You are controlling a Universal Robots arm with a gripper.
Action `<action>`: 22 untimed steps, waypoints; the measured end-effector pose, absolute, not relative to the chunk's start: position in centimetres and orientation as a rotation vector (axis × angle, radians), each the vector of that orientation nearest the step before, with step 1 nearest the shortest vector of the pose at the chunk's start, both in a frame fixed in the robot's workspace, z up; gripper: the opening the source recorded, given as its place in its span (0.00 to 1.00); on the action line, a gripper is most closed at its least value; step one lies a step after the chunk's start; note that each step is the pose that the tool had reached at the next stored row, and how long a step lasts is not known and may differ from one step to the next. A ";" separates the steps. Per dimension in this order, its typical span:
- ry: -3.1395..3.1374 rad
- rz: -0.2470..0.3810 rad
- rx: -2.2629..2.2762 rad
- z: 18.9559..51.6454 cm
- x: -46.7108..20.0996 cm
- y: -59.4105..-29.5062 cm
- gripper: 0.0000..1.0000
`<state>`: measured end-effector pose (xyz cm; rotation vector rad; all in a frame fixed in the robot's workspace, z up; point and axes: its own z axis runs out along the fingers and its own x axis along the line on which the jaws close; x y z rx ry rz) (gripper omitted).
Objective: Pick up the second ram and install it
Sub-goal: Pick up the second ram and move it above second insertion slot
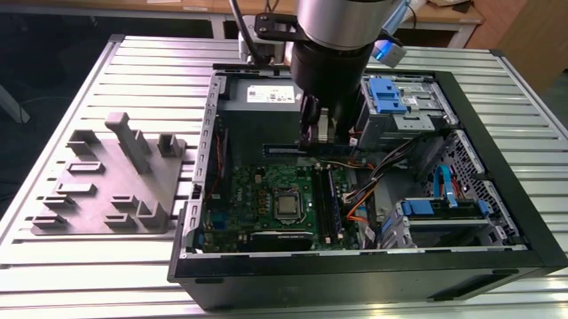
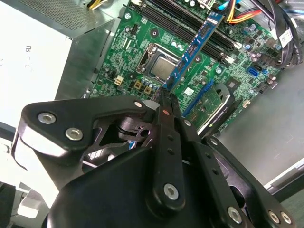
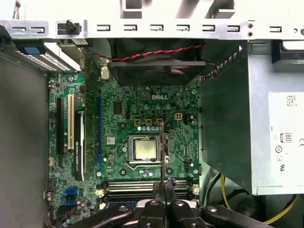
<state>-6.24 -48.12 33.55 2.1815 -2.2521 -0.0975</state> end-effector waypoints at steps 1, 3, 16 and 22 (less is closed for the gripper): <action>-2.252 -0.097 2.182 33.5 -6.2 -48.1 0.08; -2.252 -0.097 2.181 33.3 -6.2 -48.1 0.08; -2.252 -0.097 2.181 32.4 -6.2 -48.1 0.08; -2.252 -0.097 2.181 32.0 -6.2 -48.1 0.08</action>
